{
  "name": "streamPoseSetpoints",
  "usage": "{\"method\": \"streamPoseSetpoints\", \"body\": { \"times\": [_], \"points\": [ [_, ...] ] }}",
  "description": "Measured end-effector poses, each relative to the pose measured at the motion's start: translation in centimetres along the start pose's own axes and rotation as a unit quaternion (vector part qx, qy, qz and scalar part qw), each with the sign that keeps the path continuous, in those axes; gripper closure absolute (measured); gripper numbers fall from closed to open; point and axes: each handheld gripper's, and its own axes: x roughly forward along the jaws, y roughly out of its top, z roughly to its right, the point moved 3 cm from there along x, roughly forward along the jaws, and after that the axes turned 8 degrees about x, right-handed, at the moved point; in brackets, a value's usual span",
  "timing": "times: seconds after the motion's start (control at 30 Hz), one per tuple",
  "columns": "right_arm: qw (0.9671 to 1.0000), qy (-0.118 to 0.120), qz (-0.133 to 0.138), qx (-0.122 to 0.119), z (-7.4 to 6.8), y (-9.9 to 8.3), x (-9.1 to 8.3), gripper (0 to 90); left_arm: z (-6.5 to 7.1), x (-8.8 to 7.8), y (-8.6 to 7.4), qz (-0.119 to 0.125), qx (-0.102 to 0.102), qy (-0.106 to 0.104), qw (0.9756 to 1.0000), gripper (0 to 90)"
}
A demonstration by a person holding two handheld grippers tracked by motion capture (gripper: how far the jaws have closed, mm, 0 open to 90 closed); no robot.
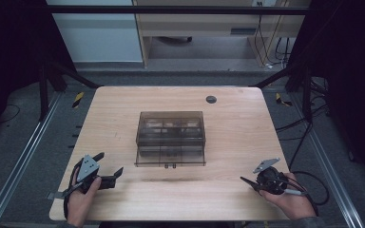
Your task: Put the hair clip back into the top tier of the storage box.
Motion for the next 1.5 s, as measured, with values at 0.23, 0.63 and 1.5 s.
{"method": "streamPoseSetpoints", "body": {
  "times": [0.23,0.63,1.5],
  "points": [
    [1.0000,0.005,-0.003,0.000,0.1,0.0,0.1,75.9,-0.5,-0.2,-0.2,0.006,-0.023,0.000,0.9997,6.6],
    [0.9991,0.004,0.041,-0.005,-0.6,1.9,-1.8,77.5,-0.7,-0.3,-0.3,0.004,-0.021,0.005,0.9998,6.6],
    [0.9910,0.021,0.119,-0.058,-7.0,12.7,-6.3,77.5,-1.2,-0.4,-0.6,-0.002,-0.017,0.020,0.9997,5.8]
  ]
}}
